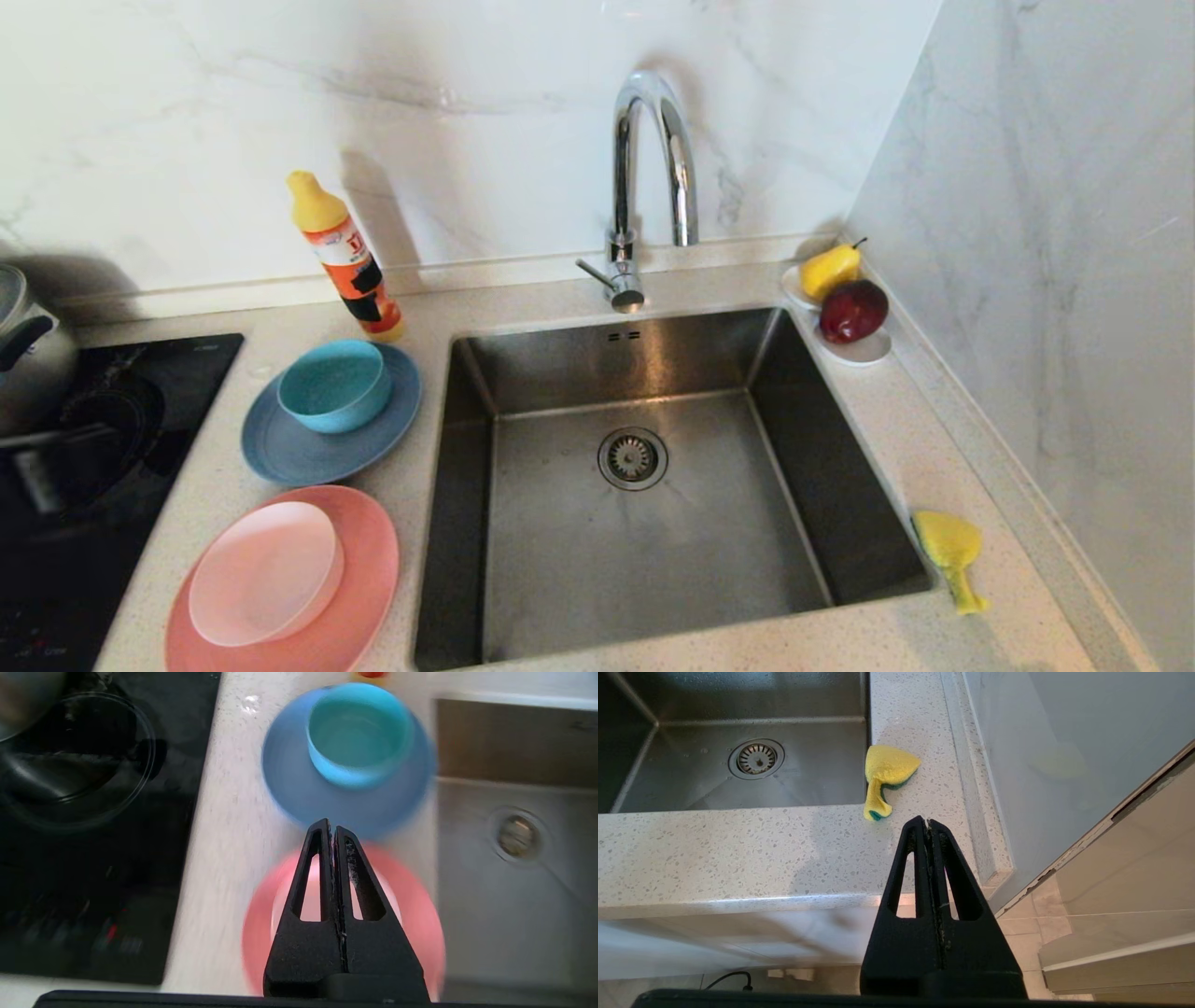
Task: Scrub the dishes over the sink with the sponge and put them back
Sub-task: Grab the dish soap
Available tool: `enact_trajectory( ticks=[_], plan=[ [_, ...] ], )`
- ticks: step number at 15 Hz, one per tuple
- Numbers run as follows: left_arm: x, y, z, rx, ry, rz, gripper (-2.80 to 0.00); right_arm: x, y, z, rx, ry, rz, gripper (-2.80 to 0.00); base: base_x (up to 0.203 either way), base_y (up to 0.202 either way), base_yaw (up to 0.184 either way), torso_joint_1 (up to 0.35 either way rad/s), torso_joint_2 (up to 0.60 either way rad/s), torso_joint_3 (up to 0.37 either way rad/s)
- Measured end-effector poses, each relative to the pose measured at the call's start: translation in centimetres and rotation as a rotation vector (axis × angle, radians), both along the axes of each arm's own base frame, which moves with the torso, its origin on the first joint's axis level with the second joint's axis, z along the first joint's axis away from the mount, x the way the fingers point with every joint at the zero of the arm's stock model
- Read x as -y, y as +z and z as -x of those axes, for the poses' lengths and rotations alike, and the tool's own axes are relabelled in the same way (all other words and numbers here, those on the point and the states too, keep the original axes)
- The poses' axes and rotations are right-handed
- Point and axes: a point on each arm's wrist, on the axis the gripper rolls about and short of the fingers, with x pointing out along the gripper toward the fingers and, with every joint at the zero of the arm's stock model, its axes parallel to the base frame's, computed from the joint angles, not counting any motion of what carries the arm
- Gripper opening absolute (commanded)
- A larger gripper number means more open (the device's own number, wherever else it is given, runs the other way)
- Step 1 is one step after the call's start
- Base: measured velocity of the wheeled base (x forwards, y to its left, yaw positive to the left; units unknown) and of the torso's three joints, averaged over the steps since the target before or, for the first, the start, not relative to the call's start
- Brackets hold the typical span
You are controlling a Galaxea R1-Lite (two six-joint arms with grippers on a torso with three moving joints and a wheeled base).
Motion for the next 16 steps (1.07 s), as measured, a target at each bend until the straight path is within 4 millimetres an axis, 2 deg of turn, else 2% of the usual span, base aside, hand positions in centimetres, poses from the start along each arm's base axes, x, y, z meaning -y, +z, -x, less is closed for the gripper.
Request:
enact_trajectory(
  ticks=[3,4,6,8,16],
  plan=[
    [-0.2,-0.5,-7.8,-0.028,0.067,-0.006,-2.80,0.0,0.0,0.0,0.000,0.000,0.000,-2.80,0.000,0.000,0.000,0.000,0.00,0.000],
    [-0.3,-0.9,-9.9,-0.032,0.090,-0.009,0.00,0.0,0.0,0.0,0.000,0.000,0.000,-2.80,0.000,0.000,0.000,0.000,0.00,0.000],
    [-0.3,-1.8,-13.0,-0.028,0.121,-0.012,0.00,0.0,0.0,0.0,0.000,0.000,0.000,-2.80,0.000,0.000,0.000,0.000,0.00,0.000],
    [-0.2,-2.7,-15.0,-0.014,0.103,-0.003,0.00,0.0,0.0,0.0,0.000,0.000,0.000,-2.80,0.000,0.000,0.000,0.000,0.00,0.000],
    [-0.1,-4.7,-19.6,0.097,0.093,0.001,0.00,0.0,0.0,0.0,0.000,-0.001,0.000,-2.80,0.000,0.000,0.000,0.000,0.00,0.000]
  ],
)
